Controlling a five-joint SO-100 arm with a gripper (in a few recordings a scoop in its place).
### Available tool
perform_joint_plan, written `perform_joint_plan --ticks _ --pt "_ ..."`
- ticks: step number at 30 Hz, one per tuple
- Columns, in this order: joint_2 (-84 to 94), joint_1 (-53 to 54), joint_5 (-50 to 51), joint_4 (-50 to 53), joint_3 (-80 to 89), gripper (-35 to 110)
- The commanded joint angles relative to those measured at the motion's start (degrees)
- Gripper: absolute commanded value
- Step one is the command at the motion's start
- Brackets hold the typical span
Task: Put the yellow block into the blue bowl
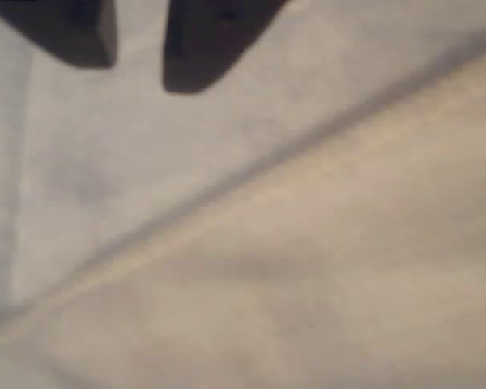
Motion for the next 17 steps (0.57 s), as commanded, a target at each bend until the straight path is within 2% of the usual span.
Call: perform_joint_plan --ticks 1,17 --pt "5.62 -0.18 0.79 -1.85 3.16 0" --pt "5.62 -0.18 0.79 -1.76 6.15 0"
